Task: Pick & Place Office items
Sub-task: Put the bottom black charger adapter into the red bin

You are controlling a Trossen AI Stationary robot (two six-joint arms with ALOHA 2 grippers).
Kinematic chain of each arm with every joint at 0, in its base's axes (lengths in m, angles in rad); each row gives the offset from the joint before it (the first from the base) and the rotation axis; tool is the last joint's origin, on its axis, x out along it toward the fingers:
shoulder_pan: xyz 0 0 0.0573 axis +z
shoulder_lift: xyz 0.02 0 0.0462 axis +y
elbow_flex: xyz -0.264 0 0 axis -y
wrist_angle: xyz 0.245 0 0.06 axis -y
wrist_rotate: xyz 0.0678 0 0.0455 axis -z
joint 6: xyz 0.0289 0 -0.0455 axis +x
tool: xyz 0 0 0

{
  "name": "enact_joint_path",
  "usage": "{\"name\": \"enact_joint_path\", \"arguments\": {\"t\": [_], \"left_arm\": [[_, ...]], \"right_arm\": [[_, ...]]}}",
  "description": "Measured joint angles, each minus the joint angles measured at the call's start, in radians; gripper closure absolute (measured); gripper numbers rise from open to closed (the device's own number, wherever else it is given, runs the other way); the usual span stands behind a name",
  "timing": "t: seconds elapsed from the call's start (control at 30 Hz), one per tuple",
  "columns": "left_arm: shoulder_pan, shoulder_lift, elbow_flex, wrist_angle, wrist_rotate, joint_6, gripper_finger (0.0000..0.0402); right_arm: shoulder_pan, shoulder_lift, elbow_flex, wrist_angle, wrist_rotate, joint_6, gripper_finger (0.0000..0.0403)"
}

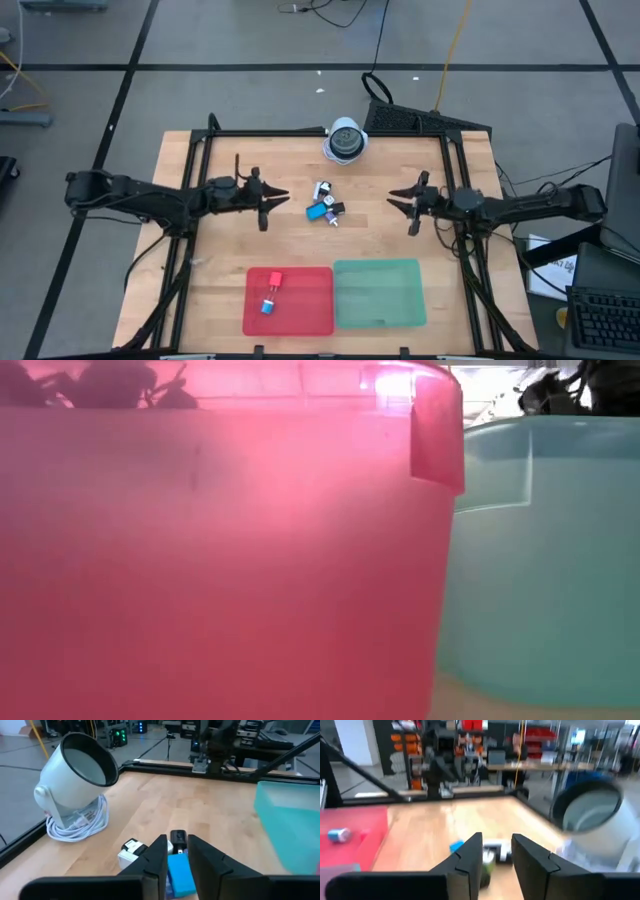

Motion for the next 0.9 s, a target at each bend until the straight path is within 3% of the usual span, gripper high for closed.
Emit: {"name": "enact_joint_path", "arguments": {"t": [0.13, 0.4, 0.5, 0.67, 0.8, 0.9], "left_arm": [[0.020, 0.069, 0.000, 0.102, -0.031, -0.002, 0.0346], [0.036, 0.128, 0.000, 0.115, -0.122, -0.035, 0.0368], [0.035, 0.131, 0.000, 0.124, -0.121, -0.033, 0.0371], [0.035, 0.131, 0.000, 0.122, -0.185, -0.097, 0.0357], [0.035, 0.131, 0.000, 0.076, -0.251, -0.158, 0.0323], [0.035, 0.131, 0.000, 0.066, -0.253, -0.185, 0.0285]], "right_arm": [[0.000, 0.103, 0.000, 0.019, 0.028, 0.075, 0.0261], [-0.005, 0.359, 0.089, 0.056, 0.043, 0.100, 0.0165], [-0.036, 0.469, 0.165, 0.036, 0.012, 0.065, 0.0155], [-0.119, 0.659, 0.300, -0.024, -0.156, 0.046, 0.0159], [-0.166, 0.808, 0.399, -0.078, -0.280, -0.046, 0.0162], [-0.182, 0.909, 0.464, -0.090, -0.300, -0.110, 0.0162]]}}
